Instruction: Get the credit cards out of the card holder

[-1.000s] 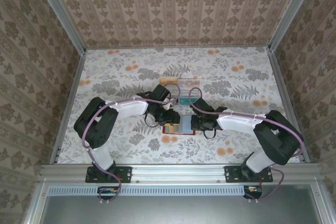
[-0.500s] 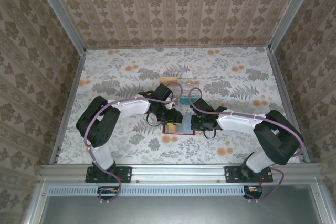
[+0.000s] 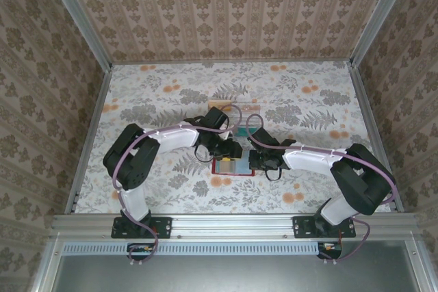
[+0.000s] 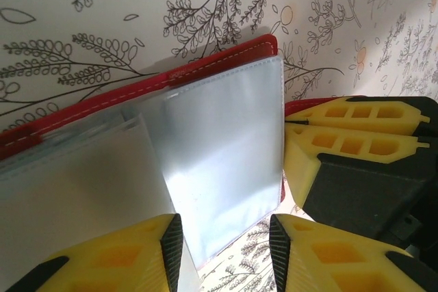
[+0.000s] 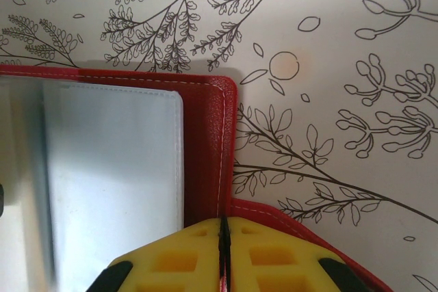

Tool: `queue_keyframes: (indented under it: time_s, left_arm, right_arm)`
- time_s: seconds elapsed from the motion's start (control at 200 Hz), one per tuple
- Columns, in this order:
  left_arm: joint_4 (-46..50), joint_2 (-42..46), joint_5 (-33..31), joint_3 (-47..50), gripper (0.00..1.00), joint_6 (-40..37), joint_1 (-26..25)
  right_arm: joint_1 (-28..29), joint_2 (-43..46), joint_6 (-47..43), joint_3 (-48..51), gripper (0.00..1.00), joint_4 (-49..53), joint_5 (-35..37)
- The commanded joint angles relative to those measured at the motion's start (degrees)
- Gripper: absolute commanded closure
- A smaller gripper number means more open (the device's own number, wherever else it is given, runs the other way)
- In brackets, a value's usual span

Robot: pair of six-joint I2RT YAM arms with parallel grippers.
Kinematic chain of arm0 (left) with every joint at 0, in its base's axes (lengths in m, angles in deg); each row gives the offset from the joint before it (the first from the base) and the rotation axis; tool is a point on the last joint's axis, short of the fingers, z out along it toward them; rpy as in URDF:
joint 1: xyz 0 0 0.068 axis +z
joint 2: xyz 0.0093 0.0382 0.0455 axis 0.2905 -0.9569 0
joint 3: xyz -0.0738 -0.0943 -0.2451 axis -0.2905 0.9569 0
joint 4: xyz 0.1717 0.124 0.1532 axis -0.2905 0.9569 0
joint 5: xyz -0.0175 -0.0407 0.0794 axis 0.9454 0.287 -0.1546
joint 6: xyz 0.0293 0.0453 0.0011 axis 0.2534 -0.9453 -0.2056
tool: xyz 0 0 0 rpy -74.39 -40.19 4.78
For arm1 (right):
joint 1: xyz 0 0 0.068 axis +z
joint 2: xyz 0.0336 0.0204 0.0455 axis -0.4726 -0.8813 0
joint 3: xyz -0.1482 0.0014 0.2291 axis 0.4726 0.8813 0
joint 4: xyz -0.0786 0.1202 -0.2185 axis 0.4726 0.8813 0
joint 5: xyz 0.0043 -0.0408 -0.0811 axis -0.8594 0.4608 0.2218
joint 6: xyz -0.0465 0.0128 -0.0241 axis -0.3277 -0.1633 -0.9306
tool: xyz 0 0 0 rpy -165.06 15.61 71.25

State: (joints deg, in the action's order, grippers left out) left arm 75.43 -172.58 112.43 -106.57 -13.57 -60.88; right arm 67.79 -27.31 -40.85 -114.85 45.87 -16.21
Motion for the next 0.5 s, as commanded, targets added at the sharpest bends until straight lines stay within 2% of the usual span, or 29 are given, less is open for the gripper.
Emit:
queue_keyframes:
  time_s: [0.0, 0.235, 0.495]
  left_arm:
    - [1.5, 5.1, -2.0, 0.8, 0.58, -1.1, 1.2]
    - [1.9, 13.2, -7.1, 6.6, 0.58, -0.6, 6.6]
    - [-1.5, 15.4, -7.5, 14.2, 0.64, 0.8, 11.9]
  right_arm:
    - [0.6, 0.1, 0.5, -1.0, 0.86, 1.0, -0.6]
    - [2.4, 2.5, 1.3, -8.3, 0.69, 8.8, 2.6]
    - [7.6, -2.5, 4.9, -19.8, 0.65, 15.5, 7.3]
